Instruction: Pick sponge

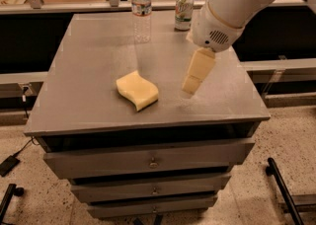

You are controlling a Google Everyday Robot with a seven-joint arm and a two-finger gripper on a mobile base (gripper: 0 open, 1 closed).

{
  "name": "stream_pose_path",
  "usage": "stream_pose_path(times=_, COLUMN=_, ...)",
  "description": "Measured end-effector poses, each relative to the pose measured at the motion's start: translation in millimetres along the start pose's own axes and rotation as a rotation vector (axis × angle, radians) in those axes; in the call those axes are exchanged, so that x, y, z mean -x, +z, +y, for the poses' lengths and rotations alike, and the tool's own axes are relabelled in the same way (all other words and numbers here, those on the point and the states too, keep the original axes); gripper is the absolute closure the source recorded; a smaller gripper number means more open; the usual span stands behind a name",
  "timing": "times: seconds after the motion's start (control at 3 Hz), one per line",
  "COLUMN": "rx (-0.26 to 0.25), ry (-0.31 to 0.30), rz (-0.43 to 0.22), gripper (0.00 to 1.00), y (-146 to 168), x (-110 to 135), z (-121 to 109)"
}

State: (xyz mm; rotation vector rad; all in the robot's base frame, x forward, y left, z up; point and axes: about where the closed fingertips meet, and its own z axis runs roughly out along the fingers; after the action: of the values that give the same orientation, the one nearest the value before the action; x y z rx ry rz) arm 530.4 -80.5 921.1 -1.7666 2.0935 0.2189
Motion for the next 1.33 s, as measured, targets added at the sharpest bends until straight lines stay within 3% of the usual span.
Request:
stream_pose_path(times=0.67, rx=0.050, ry=-0.029, rz=-0.254, gripper=0.00, y=56.9, x=37.3, z=0.0)
stream_pose_path(times=1.33, rx=0.109, ry=-0.025, rz=-0.337, gripper=0.00, y=89.6, x=44.0, z=9.1)
